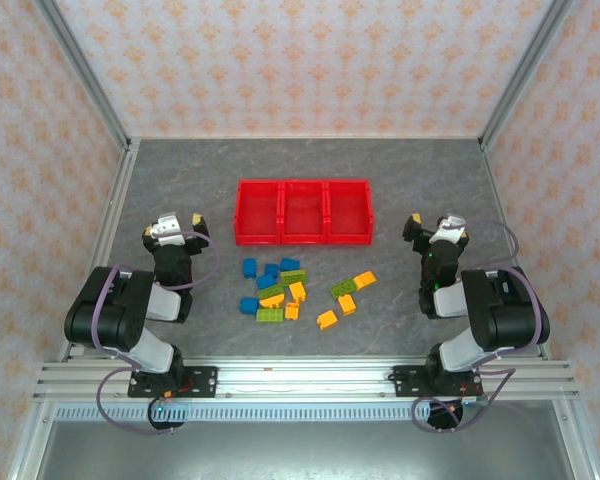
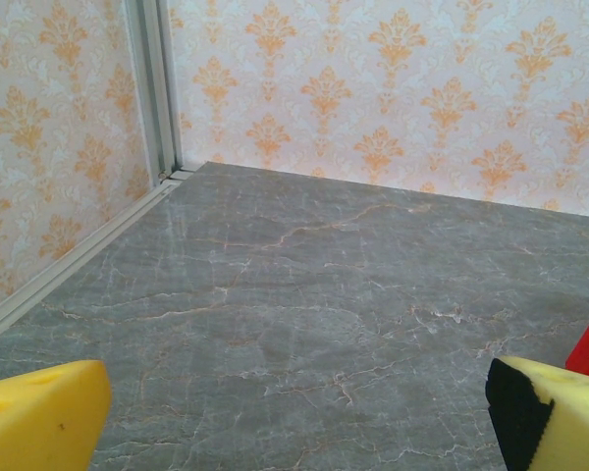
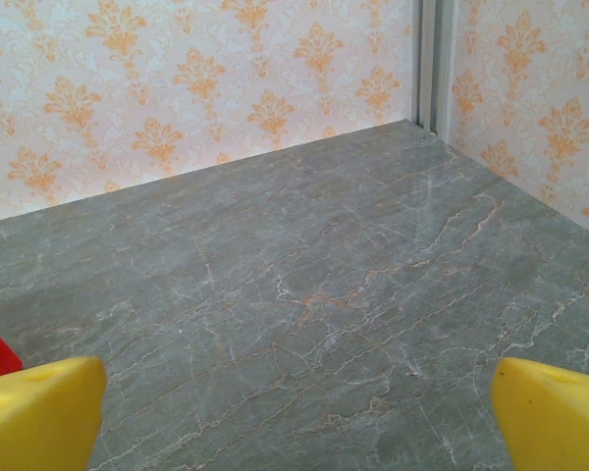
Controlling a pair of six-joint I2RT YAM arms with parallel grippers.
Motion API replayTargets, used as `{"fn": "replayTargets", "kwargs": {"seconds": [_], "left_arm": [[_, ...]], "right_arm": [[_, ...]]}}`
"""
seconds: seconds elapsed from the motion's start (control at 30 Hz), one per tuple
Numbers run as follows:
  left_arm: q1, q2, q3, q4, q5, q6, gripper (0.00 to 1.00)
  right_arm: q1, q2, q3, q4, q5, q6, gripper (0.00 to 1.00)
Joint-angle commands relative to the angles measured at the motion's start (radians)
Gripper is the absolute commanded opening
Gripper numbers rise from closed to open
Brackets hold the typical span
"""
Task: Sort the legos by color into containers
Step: Pick up the lego from the bottom-center of the table.
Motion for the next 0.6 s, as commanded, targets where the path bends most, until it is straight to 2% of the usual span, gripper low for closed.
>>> {"fn": "replayTargets", "kwargs": {"seconds": [0.0, 0.2, 0.5, 0.57], "left_arm": [[0.01, -0.004, 0.013, 0.003, 0.012, -0.011, 1.0], [0.019, -0.005, -0.01, 0.044, -0.043, -0.048, 1.0], [0.014, -0.005, -0.006, 0.04, -0.049, -0.04, 0.99], [-0.033, -0.03, -0.036, 0.101, -0.097, 0.002, 0.99]], "right_arm": [[-0.001, -0.004, 0.003, 0.017, 0.019, 0.008, 1.0], [-0.001, -0.004, 0.003, 0.02, 0.019, 0.007, 1.0], [-0.004, -0.007, 0.003, 0.018, 0.014, 0.009, 1.0], [0.007, -0.052, -0.003, -0.006, 0.117, 0.041, 1.0]]}}
